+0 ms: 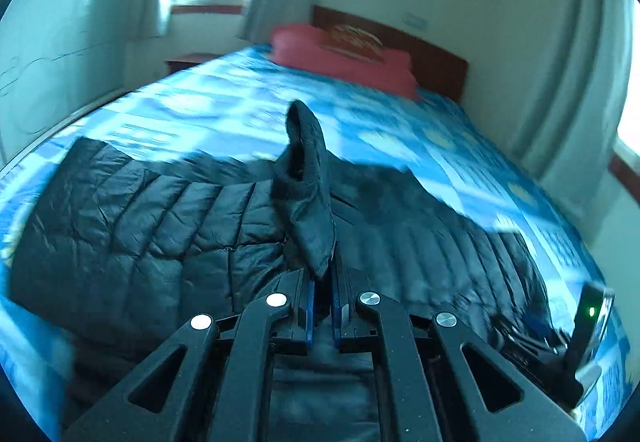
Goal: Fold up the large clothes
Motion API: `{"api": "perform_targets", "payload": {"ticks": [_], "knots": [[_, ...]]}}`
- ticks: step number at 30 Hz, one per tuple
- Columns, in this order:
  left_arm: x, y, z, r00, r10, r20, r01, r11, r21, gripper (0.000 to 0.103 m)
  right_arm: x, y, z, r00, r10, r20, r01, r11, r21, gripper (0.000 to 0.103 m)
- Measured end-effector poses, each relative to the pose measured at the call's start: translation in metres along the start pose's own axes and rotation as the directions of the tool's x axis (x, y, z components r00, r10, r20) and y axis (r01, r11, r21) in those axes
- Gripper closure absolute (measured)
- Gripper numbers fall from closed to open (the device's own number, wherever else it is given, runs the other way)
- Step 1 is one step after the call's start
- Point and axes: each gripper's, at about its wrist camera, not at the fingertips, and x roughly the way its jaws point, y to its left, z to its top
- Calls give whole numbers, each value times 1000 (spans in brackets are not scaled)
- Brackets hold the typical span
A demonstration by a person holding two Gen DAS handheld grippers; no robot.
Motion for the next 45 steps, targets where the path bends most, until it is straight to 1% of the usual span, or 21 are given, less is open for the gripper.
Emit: {"api": "perform_targets", "payload": {"ticks": [2,6,8,10,12,15,18,21,22,25,27,29,30,31,32,33,34,36,39,42,45], "knots": [[16,-17,-12,999,-17,-42,18,999,27,97,0,0,0,1000,2,1,-2,1000,1,26],[45,-49,-33,985,-25,-171,40,995,88,94,0,0,0,1000,3,0,-3,1000,1,26],[50,-61,-38,981,-18,-192,41,992,115,84,1,0,0,1000,3,0,-3,1000,1,25],[37,-66,-40,984,-31,-176,56,989,138,49,0,1,0,1000,2,1,-2,1000,1,25],[24,-69,-36,990,-48,-134,69,986,150,37,1,0,1,1000,1,-3,-1,1000,-1,25],[-1,-64,-32,993,-66,-96,82,981,174,36,0,1,2,1000,2,-13,-2,1000,0,26],[-22,-50,-30,996,-64,-64,75,981,180,35,-21,6,9,1000,4,8,-4,999,33,26],[-40,-22,-23,1000,-15,-17,18,986,166,35,-41,22,17,992,124,29,-126,988,88,26],[-45,-9,-21,1000,4,-3,-3,988,153,35,-43,36,21,984,179,19,-180,979,94,26],[-54,23,-16,998,59,22,-61,992,114,34,-33,74,29,968,250,-28,-248,966,73,26],[-56,48,-13,995,99,18,-100,992,75,34,-22,95,30,963,262,-62,-259,965,49,26],[-59,67,-12,992,125,14,-125,992,36,34,-1,117,27,957,257,-133,-256,966,25,27],[-61,78,-12,990,138,12,-138,990,14,34,5,124,24,954,254,-157,-254,967,22,33],[-63,86,-12,989,148,9,-148,989,-2,34,8,129,22,953,250,-169,-251,968,14,57],[-64,95,-11,987,158,10,-157,987,-16,34,5,135,21,954,251,-162,-255,967,-6,68],[-67,102,-11,986,168,14,-168,985,-27,31,-1,136,23,955,256,-147,-262,965,-21,74],[-69,108,-9,984,177,21,-176,984,-38,28,-8,134,25,953,272,-131,-278,960,-27,82],[-74,119,-6,981,189,37,-187,981,-57,28,-23,124,31,959,271,-82,-274,961,-28,83],[-74,135,1,978,206,44,-201,975,-90,28,-42,92,43,974,225,-8,-225,974,-4,84],[-68,142,5,978,204,38,-198,973,-121,28,-45,57,53,985,173,11,-174,984,27,84],[-53,137,10,983,182,21,-179,977,-117,28,-36,21,54,994,106,-7,-106,993,62,84]]}}
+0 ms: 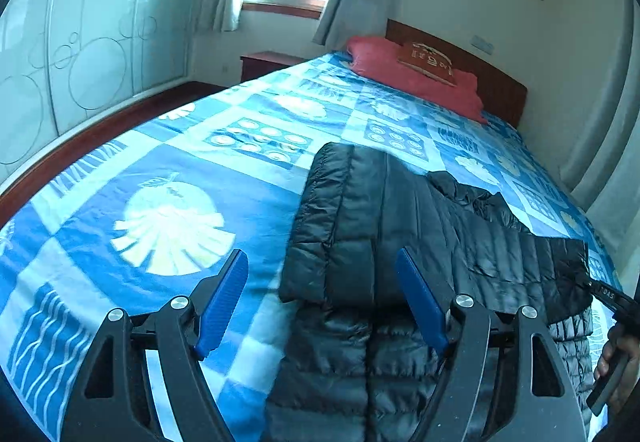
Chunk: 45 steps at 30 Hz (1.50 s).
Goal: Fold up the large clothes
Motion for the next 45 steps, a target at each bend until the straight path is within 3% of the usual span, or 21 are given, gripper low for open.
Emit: {"api": "perform_targets", "payload": {"ticks": [7,10,12,15,17,19,22,27,30,33,36,38,39,41,43,45], "knots": [[50,-28,0,996,20,-82,-12,995,97,28,41,-38,-16,991,-87,-100,89,996,13,80],[64,-32,1,994,28,-108,-14,992,122,28,32,-32,-18,990,-115,-83,115,993,-5,70],[69,-32,3,994,28,-101,-15,991,130,28,15,-25,-15,991,-135,-12,135,991,1,58],[82,-32,3,992,76,-104,-59,985,163,28,6,-11,-14,994,-104,36,104,994,-20,53],[95,-27,0,984,123,-132,-100,981,168,28,21,-2,-20,999,-47,-18,46,998,-51,53],[106,-22,-3,975,148,-163,-121,978,169,26,44,1,-31,994,-54,-96,46,996,-80,53],[122,-19,-11,963,185,-198,-145,969,200,26,54,1,-38,994,-55,-93,47,996,-80,52],[97,-31,-7,969,211,-125,-174,950,259,28,38,1,-22,997,-22,-78,18,999,-51,52],[74,-38,10,989,139,-47,-124,963,238,28,35,4,-6,999,-32,-27,30,998,-61,49],[86,-48,30,995,88,-48,-75,972,221,28,51,1,10,999,-39,-17,38,998,-50,47],[127,-50,40,989,129,-76,-111,971,214,28,78,1,15,995,-87,-54,83,994,-75,43],[165,-43,33,962,220,-164,-179,955,235,26,92,1,10,993,-95,-75,88,992,-92,40],[175,-38,29,955,212,-206,-167,962,217,26,92,1,10,993,-92,-77,85,992,-93,40],[176,-30,30,958,178,-226,-142,976,164,26,86,2,15,992,-91,-88,85,994,-75,40],[160,-33,39,958,196,-208,-164,973,163,27,76,6,20,995,-71,-64,68,996,-57,40],[139,-41,47,977,157,-144,-138,981,135,27,65,23,26,999,-25,-23,23,998,-66,40]]}}
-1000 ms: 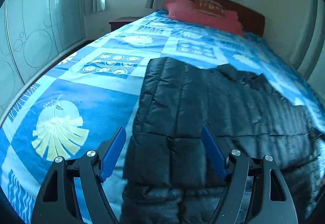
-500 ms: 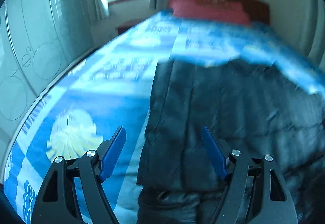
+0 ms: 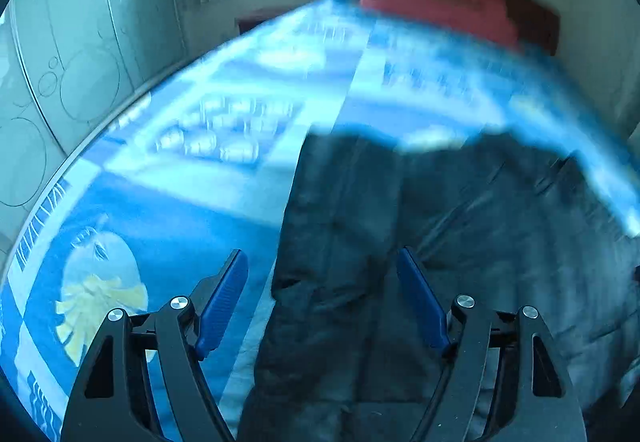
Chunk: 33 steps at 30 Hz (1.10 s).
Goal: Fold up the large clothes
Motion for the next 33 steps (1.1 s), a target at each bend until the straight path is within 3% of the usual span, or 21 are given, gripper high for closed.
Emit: {"api": "perform_targets", "payload": {"ticks": [2,5,7,9,11,15,17,19,21,22,23,26,29,33], "knots": [[-15,-10,5,997,-58,47,59,998,-25,27,-2,20,4,998,59,11,-59,998,-16,40],[-14,-42,4,987,-156,38,157,988,-7,27,8,55,6,994,111,4,-111,992,-67,41],[-1,-70,-5,987,-158,8,157,986,47,27,21,71,2,993,119,-25,-121,989,-87,40],[20,-90,-17,991,-124,-48,128,986,109,27,40,81,-6,995,75,-64,-82,989,-119,38],[27,-100,-27,998,-69,-16,70,982,173,26,38,81,-5,995,80,-52,-86,988,-128,37],[0,-84,-24,994,-107,13,104,985,135,27,3,66,-13,996,93,-11,-94,989,-115,37],[-14,-66,-25,993,-93,69,84,989,123,27,-13,50,-24,999,39,23,-36,992,-122,37],[-21,-42,-28,993,-59,104,49,995,92,27,-13,25,-36,1000,-11,0,11,997,-73,37],[-5,-25,-31,998,-38,54,35,998,59,27,5,5,-44,998,22,-65,-22,1000,-7,37],[15,-21,-34,998,-57,-37,59,996,63,26,7,0,-45,997,51,-64,-51,999,11,35],[26,-19,-34,995,-72,-73,77,995,64,26,5,0,-43,996,56,-65,-56,998,11,36],[5,-10,-33,993,-111,-35,112,993,35,26,-26,1,-41,995,89,-41,-88,996,18,36],[-24,-4,-44,989,-144,-37,146,987,64,26,-72,-6,-59,998,67,-22,-68,997,-24,36],[-80,24,-94,984,-167,-64,173,979,110,26,-129,-41,-114,997,27,-70,-27,1000,5,35]]}}
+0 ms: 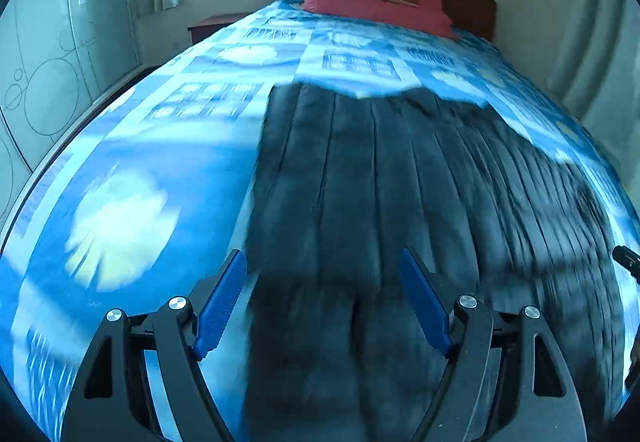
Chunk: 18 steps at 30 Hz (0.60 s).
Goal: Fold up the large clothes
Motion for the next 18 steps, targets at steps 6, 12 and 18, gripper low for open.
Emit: {"api": "perform_targets", "payload": {"ticks": [6,12,18], "knots": [[-66,41,-92,995,-47,-93,38,995,-92,26,-69,-51,-111,994,-65,-92,75,991,112,35],[-111,66,-176,975,-139,-175,102,973,-207,26,-112,-70,-193,987,-54,-149,80,981,179,34],[-136,62,-213,964,-215,-159,174,956,-238,26,-139,-70,-222,992,10,-124,17,977,212,29]]}}
